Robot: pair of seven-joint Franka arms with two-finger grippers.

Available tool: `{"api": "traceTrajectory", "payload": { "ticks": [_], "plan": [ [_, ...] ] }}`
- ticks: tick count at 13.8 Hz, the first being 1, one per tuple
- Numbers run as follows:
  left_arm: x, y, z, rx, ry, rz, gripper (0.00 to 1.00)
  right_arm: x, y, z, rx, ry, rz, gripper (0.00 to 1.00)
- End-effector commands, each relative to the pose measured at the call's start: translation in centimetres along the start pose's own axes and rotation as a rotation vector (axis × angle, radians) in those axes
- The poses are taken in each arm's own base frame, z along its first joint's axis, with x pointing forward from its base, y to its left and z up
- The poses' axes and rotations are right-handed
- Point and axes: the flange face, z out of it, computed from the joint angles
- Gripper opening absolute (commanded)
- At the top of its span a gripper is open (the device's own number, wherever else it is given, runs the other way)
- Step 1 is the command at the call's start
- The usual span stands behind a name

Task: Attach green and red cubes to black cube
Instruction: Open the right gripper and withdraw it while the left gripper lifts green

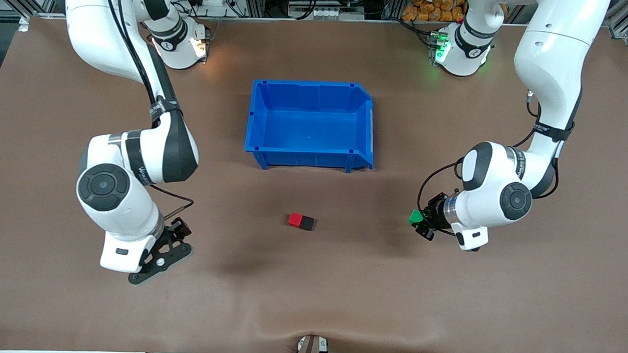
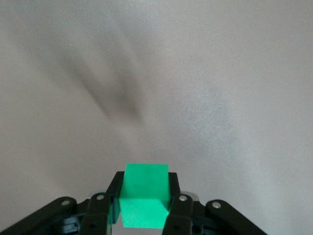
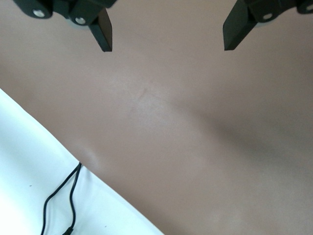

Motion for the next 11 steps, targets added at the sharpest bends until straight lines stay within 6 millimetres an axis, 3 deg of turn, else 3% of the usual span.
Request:
{"api": "traceTrajectory", "payload": {
  "ticks": [1, 3, 6, 10, 11],
  "plan": [
    [0.0, 0.9, -1.0, -0.022, -0.014, -0.028, 0.00, -1.0, 0.6, -2.5, 0.021, 0.008, 0.035, 1.00],
    [0.1, 1.2, -0.9, -0.025, -0.016, -0.031, 0.00, -1.8, 1.5, -3.4, 0.015, -0.016, 0.105, 1.00],
    [0.0, 1.2, -0.5, -0.026, -0.038, -0.044, 0.00, -4.4, 3.7, -7.4, 0.022, -0.048, 0.212, 1.00],
    [-0.1, 2.1, 0.4, -0.035, -0.077, -0.102, 0.00, -11.3, 10.0, -10.8, 0.098, -0.078, 0.346, 1.00],
    [-1.1, 2.4, 1.1, -0.028, -0.079, -0.122, 0.00, -13.4, 11.4, -11.3, 0.128, -0.074, 0.384, 1.00]
  ]
}}
